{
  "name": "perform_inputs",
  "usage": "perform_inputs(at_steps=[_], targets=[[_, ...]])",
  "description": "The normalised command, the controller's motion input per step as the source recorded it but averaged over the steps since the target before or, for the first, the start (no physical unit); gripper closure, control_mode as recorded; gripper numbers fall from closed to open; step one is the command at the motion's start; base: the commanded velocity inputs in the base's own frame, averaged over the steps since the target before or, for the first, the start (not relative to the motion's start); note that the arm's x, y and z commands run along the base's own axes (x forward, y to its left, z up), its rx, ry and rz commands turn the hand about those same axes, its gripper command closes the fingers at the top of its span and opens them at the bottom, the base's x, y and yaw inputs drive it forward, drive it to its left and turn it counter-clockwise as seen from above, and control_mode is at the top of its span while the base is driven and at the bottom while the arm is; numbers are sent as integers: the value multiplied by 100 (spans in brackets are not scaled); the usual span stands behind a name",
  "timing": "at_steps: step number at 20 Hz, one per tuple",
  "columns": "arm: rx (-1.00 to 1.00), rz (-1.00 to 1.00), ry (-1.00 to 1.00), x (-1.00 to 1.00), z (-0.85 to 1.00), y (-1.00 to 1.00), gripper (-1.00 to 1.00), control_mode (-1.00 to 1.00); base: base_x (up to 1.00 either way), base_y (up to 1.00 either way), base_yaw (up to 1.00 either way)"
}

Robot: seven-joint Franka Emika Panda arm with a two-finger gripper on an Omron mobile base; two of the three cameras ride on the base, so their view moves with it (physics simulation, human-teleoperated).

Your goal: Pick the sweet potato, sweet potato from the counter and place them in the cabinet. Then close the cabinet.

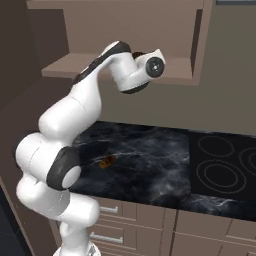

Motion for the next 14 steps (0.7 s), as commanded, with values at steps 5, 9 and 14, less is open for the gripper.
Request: perform_inputs(at_steps=[5,9,14], targets=[[-3,6,24,-100,46,87,-100,-100,0,0,0],[-13,6,31,-100,79,73,-100,-100,0,0,0],[-12,-5,53,-96,18,28,-100,-100,0,0,0]])
